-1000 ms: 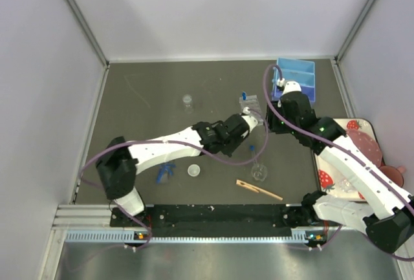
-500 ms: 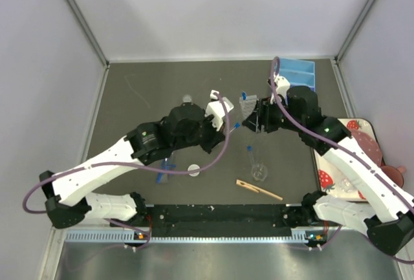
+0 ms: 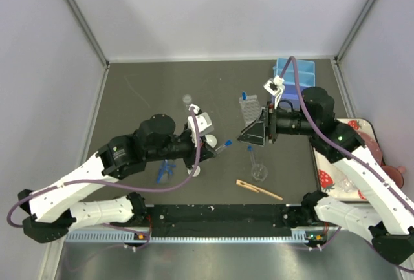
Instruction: Organize the chemistry lab equipment
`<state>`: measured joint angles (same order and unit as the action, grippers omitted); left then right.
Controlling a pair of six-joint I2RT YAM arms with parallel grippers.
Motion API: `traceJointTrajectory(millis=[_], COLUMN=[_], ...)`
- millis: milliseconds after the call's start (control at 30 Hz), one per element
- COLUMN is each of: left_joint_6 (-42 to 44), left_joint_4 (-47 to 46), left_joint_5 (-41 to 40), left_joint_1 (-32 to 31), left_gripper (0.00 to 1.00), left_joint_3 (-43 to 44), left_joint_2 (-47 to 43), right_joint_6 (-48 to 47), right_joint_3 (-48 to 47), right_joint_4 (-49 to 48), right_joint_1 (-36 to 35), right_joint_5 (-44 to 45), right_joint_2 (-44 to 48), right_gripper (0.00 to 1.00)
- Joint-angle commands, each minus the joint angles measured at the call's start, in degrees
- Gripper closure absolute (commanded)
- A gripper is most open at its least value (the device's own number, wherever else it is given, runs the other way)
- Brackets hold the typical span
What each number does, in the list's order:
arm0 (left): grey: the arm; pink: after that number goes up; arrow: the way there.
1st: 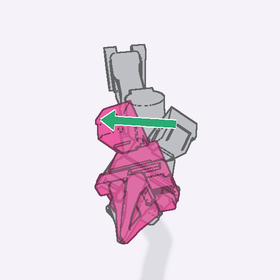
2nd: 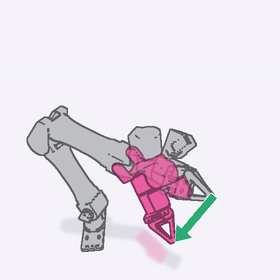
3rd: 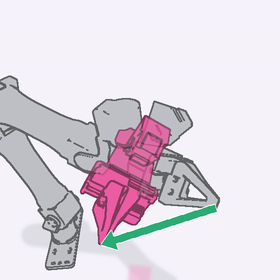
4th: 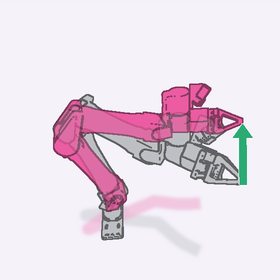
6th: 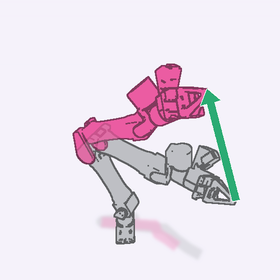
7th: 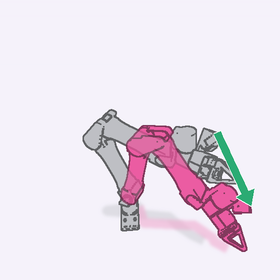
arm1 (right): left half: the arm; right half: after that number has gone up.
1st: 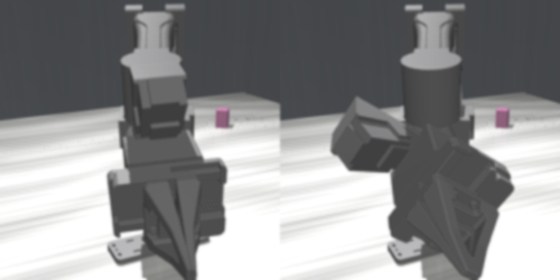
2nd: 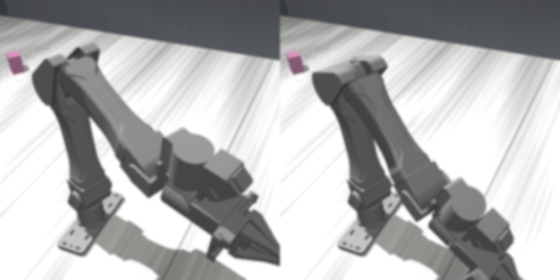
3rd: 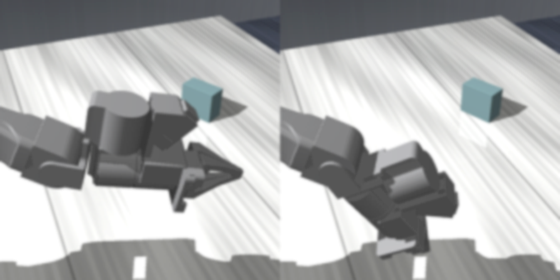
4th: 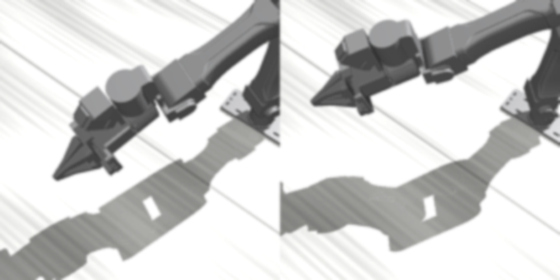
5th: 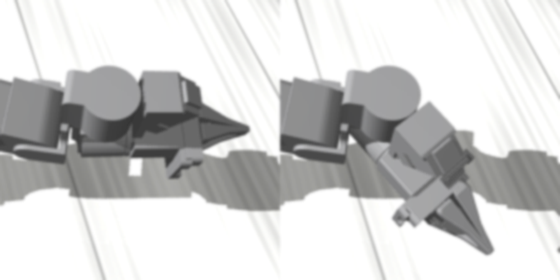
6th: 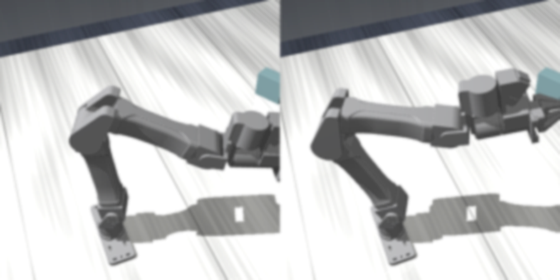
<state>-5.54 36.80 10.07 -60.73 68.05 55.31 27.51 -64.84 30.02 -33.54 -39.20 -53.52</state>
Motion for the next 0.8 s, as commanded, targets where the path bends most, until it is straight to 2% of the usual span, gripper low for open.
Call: traceJointTrajectory(millis=[0,367,500,633,700,767], left_joint_6=[1.32,1.67,1.85,1.85,1.85,1.94], left_joint_4=[-2.6,-3.66,-3.66,-3.66,-3.75,-3.84], left_joint_5=[3.2,4.79,4.17,4.35,4.26,4.09], left_joint_1=[0.17,0.17,0.17,0.17,0.17,0.17], left_gripper=[1.0,1.0,1.0,1.0,1.0,1.0], left_joint_3=[-0.64,-0.73,-0.73,-0.64,-0.73,-0.82], left_joint_2=[-2.31,-2.4,-2.14,-1.96,-1.96,-2.05], right_joint_6=[3.34,5.54,5.72,5.54,5.45,5.8], right_joint_3=[1.2,1.21,1.12,1.38,1.38,1.47], right_joint_4=[-6.28,-12.35,-13.23,-13.32,-13.41,-13.85], right_joint_1=[-1.61,-8.47,-9.79,-9.97,-9.97,-9.97], right_joint_5=[-7.03,-6.94,-6.59,-6.33,-6.33,-6.33], right_joint_2=[-0.62,-5.46,-6.51,-6.51,-6.51,-6.6], right_gripper=[0.42,0.44,0.48,0.55,0.62,0.73])
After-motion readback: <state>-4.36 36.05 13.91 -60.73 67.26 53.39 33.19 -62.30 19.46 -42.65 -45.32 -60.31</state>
